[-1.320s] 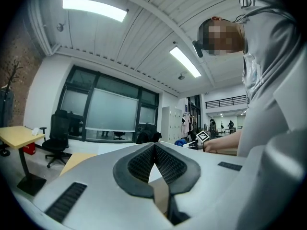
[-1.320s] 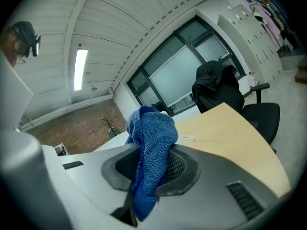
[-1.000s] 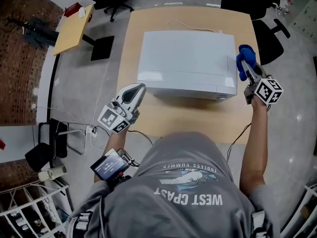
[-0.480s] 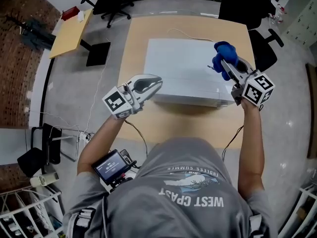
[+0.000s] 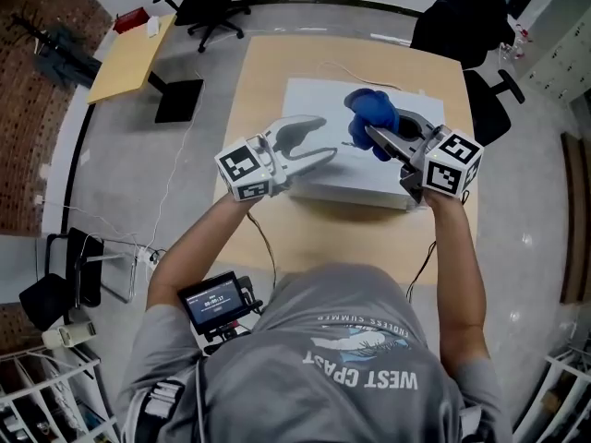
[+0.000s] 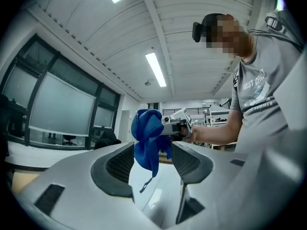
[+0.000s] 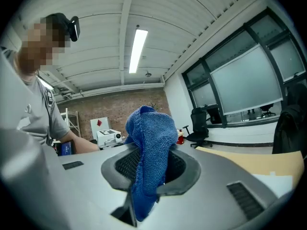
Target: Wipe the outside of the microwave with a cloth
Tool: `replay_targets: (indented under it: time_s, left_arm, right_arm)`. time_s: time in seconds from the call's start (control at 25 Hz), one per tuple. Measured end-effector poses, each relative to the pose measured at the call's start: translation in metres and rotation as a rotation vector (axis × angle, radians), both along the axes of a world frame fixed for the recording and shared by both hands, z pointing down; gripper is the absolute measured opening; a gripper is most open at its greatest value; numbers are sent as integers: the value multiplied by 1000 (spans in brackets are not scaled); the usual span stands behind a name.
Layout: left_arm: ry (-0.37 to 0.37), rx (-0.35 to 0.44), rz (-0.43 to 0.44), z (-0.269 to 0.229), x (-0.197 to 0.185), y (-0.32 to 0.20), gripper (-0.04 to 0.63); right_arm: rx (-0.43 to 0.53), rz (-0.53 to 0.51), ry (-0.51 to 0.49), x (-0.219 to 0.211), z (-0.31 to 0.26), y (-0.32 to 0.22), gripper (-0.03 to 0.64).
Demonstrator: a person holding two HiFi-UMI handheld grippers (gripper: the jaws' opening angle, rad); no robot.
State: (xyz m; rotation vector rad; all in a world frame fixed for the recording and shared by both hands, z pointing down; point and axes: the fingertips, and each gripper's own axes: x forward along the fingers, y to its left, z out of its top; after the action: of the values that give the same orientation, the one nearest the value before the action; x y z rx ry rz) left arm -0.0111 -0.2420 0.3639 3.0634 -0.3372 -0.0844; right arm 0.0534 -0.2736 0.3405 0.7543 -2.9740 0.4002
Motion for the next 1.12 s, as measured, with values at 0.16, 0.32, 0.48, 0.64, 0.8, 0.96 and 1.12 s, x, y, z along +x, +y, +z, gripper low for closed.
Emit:
replay_targets:
  time_s: [0.16, 0.32, 0.48, 0.64, 0.8, 0.96, 1.12]
  left_arm:
    - [9, 1, 22, 2, 1, -6, 259]
    - [4, 35, 33, -2, 2, -12, 282]
    - [1, 105, 58, -14, 9, -4, 282]
    - [-21, 127, 25, -8, 5, -8, 281]
    - [-25, 140, -32, 3, -11, -23, 268]
    - [-62, 117, -95, 14, -19, -35, 219]
    - [-48, 94, -131, 17, -33, -45, 84]
  right_arm:
    - [-31, -67, 15, -36, 0, 3, 91]
    - [-93, -146, 29, -61, 4, 5, 91]
    - [-169, -242, 34, -81, 10, 17, 103]
    - [-204, -268, 16, -101, 12, 23, 184]
    - [-180, -210, 75, -115, 17, 14, 190]
    - [-79, -85, 213, -119, 23, 0, 218]
    - [63, 33, 304, -122, 18, -14, 250]
